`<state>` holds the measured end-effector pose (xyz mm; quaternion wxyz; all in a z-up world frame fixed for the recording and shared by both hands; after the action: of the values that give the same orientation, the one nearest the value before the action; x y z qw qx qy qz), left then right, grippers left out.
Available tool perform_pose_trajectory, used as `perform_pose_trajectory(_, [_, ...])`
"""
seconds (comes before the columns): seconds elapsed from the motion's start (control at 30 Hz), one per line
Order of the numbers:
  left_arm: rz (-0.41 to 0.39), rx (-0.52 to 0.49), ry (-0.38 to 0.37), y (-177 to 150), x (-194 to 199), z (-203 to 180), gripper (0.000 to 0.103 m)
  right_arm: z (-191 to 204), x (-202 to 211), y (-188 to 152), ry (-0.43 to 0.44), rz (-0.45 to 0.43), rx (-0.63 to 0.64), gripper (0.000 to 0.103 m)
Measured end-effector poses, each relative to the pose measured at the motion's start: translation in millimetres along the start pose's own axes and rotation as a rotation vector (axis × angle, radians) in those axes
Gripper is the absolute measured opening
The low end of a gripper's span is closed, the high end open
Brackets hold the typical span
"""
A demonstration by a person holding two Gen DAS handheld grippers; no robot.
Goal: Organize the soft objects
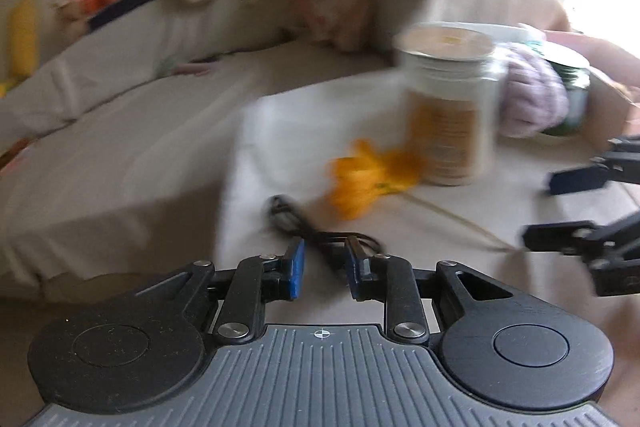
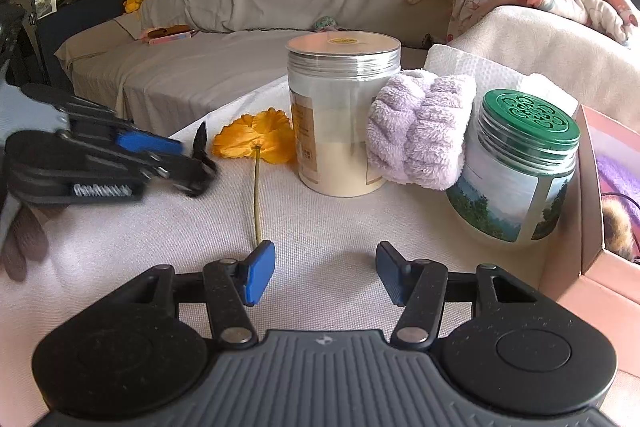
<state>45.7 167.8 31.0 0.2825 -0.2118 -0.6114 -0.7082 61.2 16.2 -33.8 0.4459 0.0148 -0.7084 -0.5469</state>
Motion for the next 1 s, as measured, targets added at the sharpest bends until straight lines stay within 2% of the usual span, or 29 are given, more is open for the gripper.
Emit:
perform_pose_trajectory(0.1, [0.008, 0.156, -0.025, 3.3, 1.1, 24.9, 0.025, 0.1, -0.2, -0.2, -0.002, 0.000, 0.002, 0.056])
perform_pose_trajectory(0.23, [0.044, 0.464, -0.100, 8.2, -10.7, 57.0, 0.023, 0.1, -0.4, -0.5, -0.002, -0.001, 0.000, 0.056])
perform_pose_trajectory(0.3, [0.066, 0.538, -0.123, 9.0, -18.5, 58.9, 0.023, 0.4, -0.7, -0.6, -0.003, -0.001, -0.001, 0.056])
perform_pose_trajectory(0.4, [0.102, 0.514, -0.130, 11.3, -30.5, 46.1, 0.024, 0.2, -0.7, -0.9, -0.003, -0.001, -0.001, 0.056])
perform_pose_trajectory(0.47, [0.103, 0.471, -0.112, 12.2, -36.2, 36.8, 0.028, 0.1, -0.8, -1.1, -0.002, -0.001, 0.000, 0.056])
perform_pose_trajectory(0.67, [0.073, 0.216, -0.026, 15.7, -41.6, 5.8, 0.033, 0.2, -1.5, -1.3, -0.003, 0.000, 0.004, 0.058])
perform_pose_trajectory(1.0, [0.084, 0.195, -0.059, 12.6, -36.9, 8.3, 0.033, 0.6, -2.0, -2.1, -0.004, -0.001, 0.005, 0.059])
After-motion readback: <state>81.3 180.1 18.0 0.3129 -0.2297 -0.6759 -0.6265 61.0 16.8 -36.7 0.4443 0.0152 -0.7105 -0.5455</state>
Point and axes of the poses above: each gripper's, at about its wrist camera, not at the fingertips, and x roughly against the way its jaws point, z to its left, y to its top, the point moved 2 cm from there along -x, roughly the way its jaws point, and after that the axes turned 1 degree about x, right-handed, at the moved point
